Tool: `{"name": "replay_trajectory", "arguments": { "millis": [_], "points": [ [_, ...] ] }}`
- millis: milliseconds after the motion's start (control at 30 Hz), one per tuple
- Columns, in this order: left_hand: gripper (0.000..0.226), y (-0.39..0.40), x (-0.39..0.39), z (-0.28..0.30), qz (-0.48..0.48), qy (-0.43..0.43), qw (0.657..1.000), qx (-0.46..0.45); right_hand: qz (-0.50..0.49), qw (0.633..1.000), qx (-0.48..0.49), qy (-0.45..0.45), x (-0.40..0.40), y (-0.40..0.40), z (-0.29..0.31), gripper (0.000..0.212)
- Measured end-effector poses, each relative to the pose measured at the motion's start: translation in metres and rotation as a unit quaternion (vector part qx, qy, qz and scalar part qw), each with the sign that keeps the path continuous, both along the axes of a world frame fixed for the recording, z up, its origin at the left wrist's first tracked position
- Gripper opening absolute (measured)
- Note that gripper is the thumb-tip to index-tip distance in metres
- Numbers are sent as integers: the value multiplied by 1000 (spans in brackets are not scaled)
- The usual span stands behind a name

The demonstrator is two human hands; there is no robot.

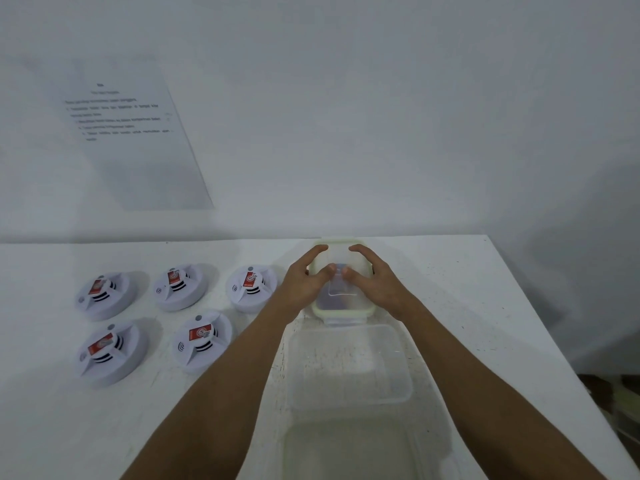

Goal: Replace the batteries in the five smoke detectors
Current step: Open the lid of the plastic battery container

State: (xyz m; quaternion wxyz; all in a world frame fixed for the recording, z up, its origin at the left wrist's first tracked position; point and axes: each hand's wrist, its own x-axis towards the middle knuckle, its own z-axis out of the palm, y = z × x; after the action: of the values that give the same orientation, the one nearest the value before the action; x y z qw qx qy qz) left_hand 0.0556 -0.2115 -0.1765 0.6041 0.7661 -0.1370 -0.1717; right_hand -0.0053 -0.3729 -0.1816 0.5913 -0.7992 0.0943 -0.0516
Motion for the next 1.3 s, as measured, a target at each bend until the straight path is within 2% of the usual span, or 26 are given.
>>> {"name": "replay_trajectory", "arguments": {
  "millis": [133,300,500,600,667,800,933,1100,1300],
  "points": [
    [38,-1,2,6,65,-61,996,31,-27,999,-36,-9,4,-5,-2,47],
    [50,1,9,15,10,-43,997,62,17,999,-43,13,7,-11,5,52],
    [64,6,40,33,-54,-87,982,159,86,995,-31,47,16,-22,21,60],
    [69,8,49,42,-92,-51,983,154,91,994,-33,52,18,-21,26,64],
    [70,12,52,45,-99,-31,981,165,61,995,-71,40,18,-20,27,67],
    [68,21,49,42,-76,-62,974,205,-32,988,-153,11,5,-13,18,68],
    [63,29,33,30,-21,-67,980,185,-48,979,-191,58,-22,-4,14,70],
    [68,25,-9,15,80,-106,961,242,-94,979,-144,106,-41,-2,11,76],
    [64,32,-28,17,75,-115,957,255,-63,979,-173,86,-35,-3,10,57]
  ]
}}
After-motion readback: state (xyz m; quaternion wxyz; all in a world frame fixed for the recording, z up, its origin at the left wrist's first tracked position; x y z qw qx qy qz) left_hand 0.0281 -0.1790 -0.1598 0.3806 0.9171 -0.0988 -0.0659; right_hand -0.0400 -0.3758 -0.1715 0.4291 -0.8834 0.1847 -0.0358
